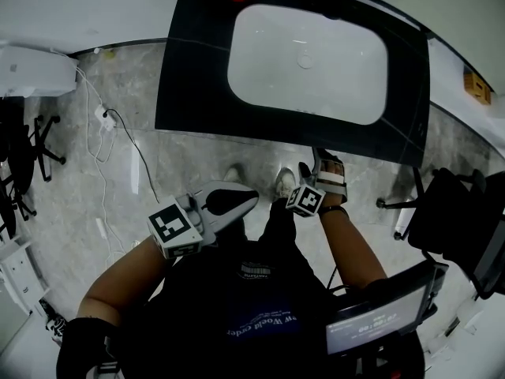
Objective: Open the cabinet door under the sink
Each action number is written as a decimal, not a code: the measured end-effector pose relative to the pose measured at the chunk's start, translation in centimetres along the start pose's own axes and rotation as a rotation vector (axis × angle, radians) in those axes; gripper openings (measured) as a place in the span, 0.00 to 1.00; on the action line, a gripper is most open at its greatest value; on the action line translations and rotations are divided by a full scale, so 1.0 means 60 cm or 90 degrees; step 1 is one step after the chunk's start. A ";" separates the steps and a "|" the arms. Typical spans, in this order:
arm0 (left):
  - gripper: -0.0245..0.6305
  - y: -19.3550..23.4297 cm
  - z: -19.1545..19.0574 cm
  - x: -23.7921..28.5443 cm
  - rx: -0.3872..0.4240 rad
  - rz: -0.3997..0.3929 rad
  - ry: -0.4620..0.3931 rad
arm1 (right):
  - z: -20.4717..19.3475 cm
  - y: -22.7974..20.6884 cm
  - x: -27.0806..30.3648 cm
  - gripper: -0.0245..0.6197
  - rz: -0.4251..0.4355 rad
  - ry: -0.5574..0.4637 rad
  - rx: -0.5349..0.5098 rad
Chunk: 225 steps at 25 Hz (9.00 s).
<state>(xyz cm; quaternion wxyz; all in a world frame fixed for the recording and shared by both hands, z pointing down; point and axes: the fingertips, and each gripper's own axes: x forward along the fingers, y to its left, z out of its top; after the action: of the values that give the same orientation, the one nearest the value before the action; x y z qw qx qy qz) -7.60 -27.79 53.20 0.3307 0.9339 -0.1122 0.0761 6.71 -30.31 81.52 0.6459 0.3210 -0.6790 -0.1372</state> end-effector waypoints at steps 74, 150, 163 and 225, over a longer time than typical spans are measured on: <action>0.04 -0.167 -0.125 -0.095 -0.092 0.278 -0.260 | -0.105 0.226 -0.121 0.14 0.467 0.007 -0.446; 0.04 -0.547 -0.337 0.393 -0.134 0.551 -0.405 | -0.463 0.345 -0.229 0.16 0.379 -0.251 -0.898; 0.04 -0.514 -0.274 0.476 -0.148 0.637 -0.437 | -0.547 0.342 -0.235 0.15 0.424 -0.331 -0.984; 0.04 -0.677 -0.137 0.452 0.002 0.770 -0.546 | -0.392 -0.223 -0.626 0.22 0.781 -0.693 -0.021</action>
<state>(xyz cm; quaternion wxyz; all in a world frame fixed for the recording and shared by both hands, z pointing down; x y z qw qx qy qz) 28.51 3.80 40.98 0.1566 0.6573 -0.7263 -0.1260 31.36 -12.05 46.86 0.1904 -0.2286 -0.9501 0.0942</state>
